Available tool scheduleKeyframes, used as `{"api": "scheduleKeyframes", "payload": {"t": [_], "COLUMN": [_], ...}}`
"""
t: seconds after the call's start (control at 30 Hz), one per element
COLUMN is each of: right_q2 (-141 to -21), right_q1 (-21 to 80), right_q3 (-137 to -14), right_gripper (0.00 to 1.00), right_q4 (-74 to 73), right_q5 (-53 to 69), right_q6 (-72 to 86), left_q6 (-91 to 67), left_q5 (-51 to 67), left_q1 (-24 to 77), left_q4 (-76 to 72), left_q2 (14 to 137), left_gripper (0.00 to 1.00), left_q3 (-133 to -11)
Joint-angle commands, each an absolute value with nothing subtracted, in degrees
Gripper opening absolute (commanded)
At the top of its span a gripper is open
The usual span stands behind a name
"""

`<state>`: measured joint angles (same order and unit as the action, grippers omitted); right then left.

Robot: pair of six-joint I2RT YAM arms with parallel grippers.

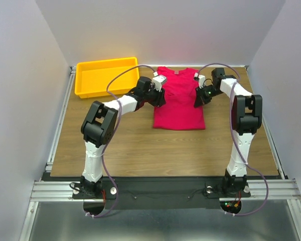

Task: Fold and stack the t-shirts
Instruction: Fold the tshirt

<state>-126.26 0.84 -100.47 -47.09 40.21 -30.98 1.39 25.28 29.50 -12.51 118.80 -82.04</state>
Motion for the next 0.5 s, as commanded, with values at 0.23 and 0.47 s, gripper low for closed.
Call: {"api": "scheduleKeyframes", "payload": {"t": [0.23,0.47], "right_q2": [-124.98,-124.98], "right_q1": [0.26,-1.58], "right_q3": [-101.16,-103.7], "right_gripper": [0.06,0.04], "right_q4": [-44.83,-42.1], "right_q5": [32.36,27.6], "right_q6": [-27.69,-23.73], "left_q6": [0.35,1.05], "left_q5": [21.89,19.34], "left_q1": [29.36,29.36], "left_q4": [-12.22,-10.99], "left_q2": [121.2,122.87], "left_gripper": [0.46,0.47], "left_q3": [-82.71,-84.11]}}
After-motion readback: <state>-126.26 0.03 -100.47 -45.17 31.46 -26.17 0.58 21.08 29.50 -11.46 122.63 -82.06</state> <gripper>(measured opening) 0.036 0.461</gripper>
